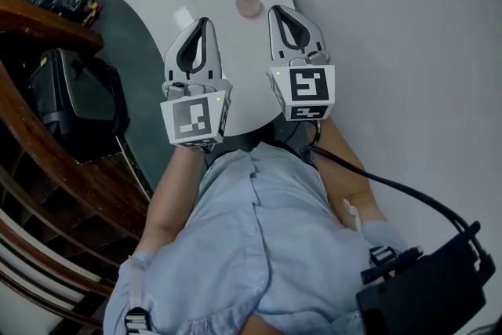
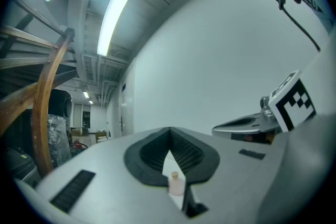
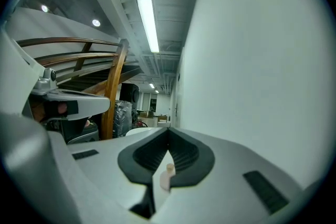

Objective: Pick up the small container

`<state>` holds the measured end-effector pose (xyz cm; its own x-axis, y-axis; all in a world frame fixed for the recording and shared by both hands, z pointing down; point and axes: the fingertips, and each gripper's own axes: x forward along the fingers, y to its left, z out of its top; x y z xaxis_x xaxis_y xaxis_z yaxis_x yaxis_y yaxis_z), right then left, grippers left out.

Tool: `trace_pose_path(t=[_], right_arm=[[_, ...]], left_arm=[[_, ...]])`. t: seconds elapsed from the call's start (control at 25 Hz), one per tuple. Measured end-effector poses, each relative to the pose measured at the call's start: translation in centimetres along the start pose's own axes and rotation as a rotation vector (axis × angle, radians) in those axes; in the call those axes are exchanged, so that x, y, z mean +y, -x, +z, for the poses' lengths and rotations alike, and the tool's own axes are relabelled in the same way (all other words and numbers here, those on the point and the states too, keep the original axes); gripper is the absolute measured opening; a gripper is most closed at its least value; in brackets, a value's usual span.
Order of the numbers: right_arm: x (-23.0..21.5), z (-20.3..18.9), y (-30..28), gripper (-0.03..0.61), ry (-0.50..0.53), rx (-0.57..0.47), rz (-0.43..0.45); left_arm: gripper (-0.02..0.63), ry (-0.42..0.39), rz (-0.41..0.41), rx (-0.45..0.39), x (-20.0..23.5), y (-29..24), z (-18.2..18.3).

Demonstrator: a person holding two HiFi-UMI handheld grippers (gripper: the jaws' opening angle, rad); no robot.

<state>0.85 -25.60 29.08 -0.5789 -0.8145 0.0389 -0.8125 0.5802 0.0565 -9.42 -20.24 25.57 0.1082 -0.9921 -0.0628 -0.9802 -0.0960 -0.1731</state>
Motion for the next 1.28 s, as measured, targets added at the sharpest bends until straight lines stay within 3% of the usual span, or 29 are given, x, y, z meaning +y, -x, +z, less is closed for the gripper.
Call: trace_pose_path(t=[0.36, 0.84, 0.88, 0.96, 1.28], right_arm=[[-0.6, -0.6, -4.2, 0.000, 0.005, -0.005, 0.030], [0.4, -7.8, -9.4, 0.002, -0.048, 0.142, 0.005], [0.4, -8.3, -9.7, 0.010, -0.053, 0.148, 0.008], [0.7, -9.0, -10.4, 0.190, -0.064, 0.162, 0.022], [0.6, -12.5, -11.6, 0.218, -0.075, 0.233, 0.007]], left_arm=[[-0.001, 0.011, 0.074, 0.029, 2.9, -1.5, -1.7], [-0.002, 0.068, -0.006, 0.132, 5.9, -6.1, -8.1], [0.000, 0.074, -0.012, 0.142, 6.0, -6.4, -8.6], [-0.001, 0.084, -0.020, 0.158, 6.5, -7.0, -9.4], [0.000, 0.119, -0.031, 0.220, 7.4, -8.4, -13.0]])
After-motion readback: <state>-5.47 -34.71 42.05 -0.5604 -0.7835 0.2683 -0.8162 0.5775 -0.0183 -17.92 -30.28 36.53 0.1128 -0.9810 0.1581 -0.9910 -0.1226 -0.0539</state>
